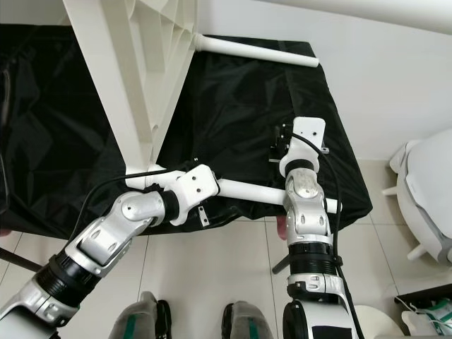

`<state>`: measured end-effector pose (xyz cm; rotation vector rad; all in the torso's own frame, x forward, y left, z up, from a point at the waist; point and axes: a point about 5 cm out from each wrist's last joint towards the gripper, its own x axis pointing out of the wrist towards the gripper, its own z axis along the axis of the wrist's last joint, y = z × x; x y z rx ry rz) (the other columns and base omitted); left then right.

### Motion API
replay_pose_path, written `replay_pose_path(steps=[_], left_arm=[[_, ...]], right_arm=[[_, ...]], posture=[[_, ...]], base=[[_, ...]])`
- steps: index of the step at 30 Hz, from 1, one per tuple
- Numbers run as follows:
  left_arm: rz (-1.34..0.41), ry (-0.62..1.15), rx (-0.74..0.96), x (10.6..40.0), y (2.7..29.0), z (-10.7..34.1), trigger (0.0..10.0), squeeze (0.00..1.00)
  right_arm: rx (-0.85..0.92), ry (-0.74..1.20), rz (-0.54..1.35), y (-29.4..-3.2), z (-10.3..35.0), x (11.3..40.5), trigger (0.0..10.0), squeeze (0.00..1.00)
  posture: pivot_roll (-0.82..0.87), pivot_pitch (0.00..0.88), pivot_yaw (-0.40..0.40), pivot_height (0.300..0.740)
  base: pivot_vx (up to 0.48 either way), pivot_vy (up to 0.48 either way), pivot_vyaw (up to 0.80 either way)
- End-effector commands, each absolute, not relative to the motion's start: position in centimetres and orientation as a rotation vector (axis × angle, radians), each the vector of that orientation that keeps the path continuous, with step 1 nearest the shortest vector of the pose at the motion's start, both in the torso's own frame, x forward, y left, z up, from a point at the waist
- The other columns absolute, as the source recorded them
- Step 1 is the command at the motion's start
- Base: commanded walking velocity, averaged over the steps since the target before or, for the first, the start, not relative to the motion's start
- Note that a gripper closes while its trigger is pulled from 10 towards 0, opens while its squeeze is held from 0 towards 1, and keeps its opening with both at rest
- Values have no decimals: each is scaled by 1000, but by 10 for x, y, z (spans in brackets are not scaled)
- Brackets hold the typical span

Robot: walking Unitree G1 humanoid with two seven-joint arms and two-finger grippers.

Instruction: Building children table

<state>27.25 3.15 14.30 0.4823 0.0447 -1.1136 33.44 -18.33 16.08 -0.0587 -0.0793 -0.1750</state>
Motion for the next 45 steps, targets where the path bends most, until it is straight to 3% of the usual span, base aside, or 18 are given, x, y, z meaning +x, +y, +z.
replay_pose_path(steps=[1, 10, 19, 20, 23, 24, 26, 27, 35, 36, 37, 38, 45], left_arm=[[-1129, 55, 507, 272, 29, 139, 10000, 0], [-897, 236, 513, 317, 37, 132, 10000, 0], [-839, 294, 541, 331, 48, 130, 10000, 0], [-838, 313, 558, 332, 51, 128, 7961, 0], [-838, 319, 560, 332, 52, 127, 7961, 0], [-838, 321, 558, 332, 52, 127, 3843, 0], [-838, 322, 557, 333, 53, 127, 3843, 0], [-830, 326, 567, 333, 54, 127, 0, 0], [-790, 335, 611, 337, 61, 126, 0, 0], [-790, 333, 622, 337, 62, 126, 3294, 0], [-787, 339, 623, 337, 64, 125, 4196, 0], [-788, 344, 634, 337, 66, 123, 10000, 0], [-759, 335, 676, 338, 75, 120, 10000, 0]], right_arm=[[-60, -71, -190, -186, 158, 334, 10000, 0], [-48, -73, -223, -186, 157, 330, 10000, 0], [-46, -73, -230, -187, 157, 329, 10000, 0], [-47, -70, -232, -187, 157, 328, 10000, 0], [-48, -70, -233, -187, 157, 328, 10000, 0], [-48, -69, -234, -187, 156, 328, 10000, 0], [-47, -68, -236, -187, 156, 328, 10000, 0], [-46, -68, -236, -187, 157, 328, 10000, 0], [-43, -67, -234, -186, 157, 329, 10000, 0], [-43, -67, -234, -186, 157, 330, 10000, 0], [-43, -67, -233, -185, 157, 330, 10000, 0], [-44, -67, -231, -185, 157, 330, 10000, 0], [-39, -67, -219, -182, 157, 331, 10000, 0]], posture=[[-66, 60, 1, 740], [-82, 66, 32, 740], [-82, 71, 36, 740], [-82, 71, 36, 740], [-81, 72, 37, 740], [-81, 72, 37, 740], [-81, 72, 37, 740], [-80, 73, 36, 740], [-76, 71, 35, 740], [-76, 71, 35, 740], [-76, 71, 35, 740], [-76, 71, 35, 740], [-68, 67, 27, 740]], base=[[0, 0, 0], [0, 0, 0], [0, 0, 0], [0, 0, 0], [0, 0, 0], [0, 0, 0], [0, 0, 0], [0, 0, 0], [0, 0, 0], [0, 0, 0], [0, 0, 0], [0, 0, 0], [0, 0, 0]])
